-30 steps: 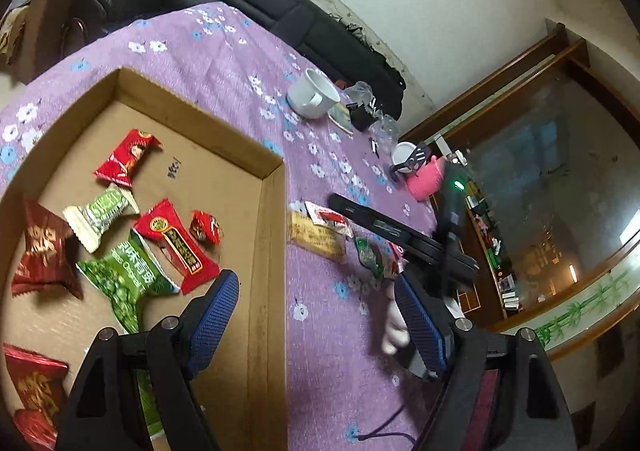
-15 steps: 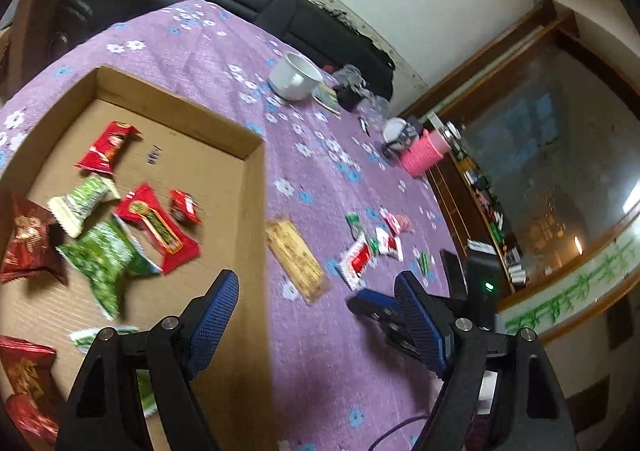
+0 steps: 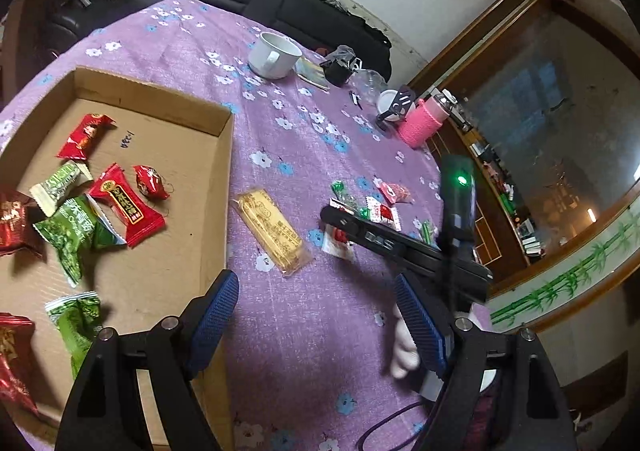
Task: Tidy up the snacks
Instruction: 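Grasp a red-white packet with the right gripper while the left grasps the yellow cake bar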
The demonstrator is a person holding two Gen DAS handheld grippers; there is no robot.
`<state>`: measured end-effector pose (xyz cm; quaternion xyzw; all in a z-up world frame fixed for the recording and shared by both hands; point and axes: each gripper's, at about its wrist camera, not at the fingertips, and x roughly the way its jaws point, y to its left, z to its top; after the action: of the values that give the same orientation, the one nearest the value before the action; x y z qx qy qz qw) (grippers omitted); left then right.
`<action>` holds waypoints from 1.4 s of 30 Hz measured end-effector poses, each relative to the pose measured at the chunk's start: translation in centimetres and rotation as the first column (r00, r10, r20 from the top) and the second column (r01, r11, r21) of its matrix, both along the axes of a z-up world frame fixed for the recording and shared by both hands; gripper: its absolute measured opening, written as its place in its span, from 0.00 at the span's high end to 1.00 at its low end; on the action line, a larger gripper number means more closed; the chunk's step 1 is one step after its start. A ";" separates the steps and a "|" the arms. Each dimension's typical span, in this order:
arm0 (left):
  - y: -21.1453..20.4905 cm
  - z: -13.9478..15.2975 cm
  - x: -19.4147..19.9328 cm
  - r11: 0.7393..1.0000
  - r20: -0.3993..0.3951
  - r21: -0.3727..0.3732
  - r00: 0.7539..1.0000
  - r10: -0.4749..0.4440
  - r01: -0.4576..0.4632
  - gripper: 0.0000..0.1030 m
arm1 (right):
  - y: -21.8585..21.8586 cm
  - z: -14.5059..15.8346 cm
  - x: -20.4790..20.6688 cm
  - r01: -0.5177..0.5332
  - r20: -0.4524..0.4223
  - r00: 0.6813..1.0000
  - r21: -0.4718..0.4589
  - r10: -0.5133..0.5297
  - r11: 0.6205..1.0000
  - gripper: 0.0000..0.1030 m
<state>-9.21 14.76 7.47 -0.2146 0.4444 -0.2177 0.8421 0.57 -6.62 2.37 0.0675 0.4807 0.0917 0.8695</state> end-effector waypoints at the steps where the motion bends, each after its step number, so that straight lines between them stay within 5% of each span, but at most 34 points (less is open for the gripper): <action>1: -0.2 0.1 0.0 1.000 0.004 0.012 1.000 -0.001 0.001 0.19 | 0.6 0.0 0.0 -0.009 0.010 1.000 -0.050 0.010 0.999 0.58; 2: -0.3 0.2 0.0 1.000 0.008 0.023 1.000 -0.002 0.002 0.19 | 0.8 -0.1 0.1 -0.011 0.015 1.000 -0.084 0.012 0.996 0.72; 4: -1.1 0.2 0.2 0.998 0.014 0.060 1.000 -0.013 0.012 0.19 | 0.5 -0.1 -0.3 -0.027 0.021 0.999 -0.095 0.029 0.995 0.76; 11: -6.3 -1.7 2.3 0.979 -0.027 0.176 0.994 -0.104 0.107 0.19 | -3.8 -0.3 -2.0 -0.018 0.045 0.999 -0.030 0.020 0.999 0.76; 18: -8.7 -4.6 6.6 0.944 -0.100 0.323 0.994 -0.040 0.070 0.19 | -5.8 -0.6 -2.5 -0.025 0.068 0.997 0.095 0.018 0.995 0.76; 24: -10.8 -5.4 8.2 0.898 -0.076 0.430 0.995 -0.071 0.097 0.20 | -6.9 -0.7 -2.5 -0.014 0.051 0.999 0.165 0.005 0.986 0.76; 28: -12.7 -5.8 7.8 0.886 -0.081 0.417 0.979 -0.185 0.201 0.31 | -7.5 -0.7 -2.5 0.000 0.042 0.999 0.191 -0.008 0.982 0.76; 33: -11.8 -5.2 8.5 0.903 -0.055 0.413 0.993 -0.108 0.121 0.30 | -8.1 -0.7 -2.5 0.024 0.038 0.999 0.197 -0.032 0.980 0.76; 37: -10.5 -5.7 11.2 0.925 -0.113 0.377 0.993 -0.015 0.057 0.23 | -8.2 -0.7 -2.5 0.029 0.038 0.999 0.200 -0.037 0.979 0.75; 42: -12.8 -6.2 13.9 0.868 -0.111 0.492 0.994 -0.008 0.062 0.17 | -8.2 -0.7 -2.6 0.037 0.044 0.998 0.199 -0.046 0.979 0.75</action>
<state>4.67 1.92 1.27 0.0050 0.5329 -0.1002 0.8402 -2.06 -14.86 1.63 0.1614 0.4466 0.1225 0.8715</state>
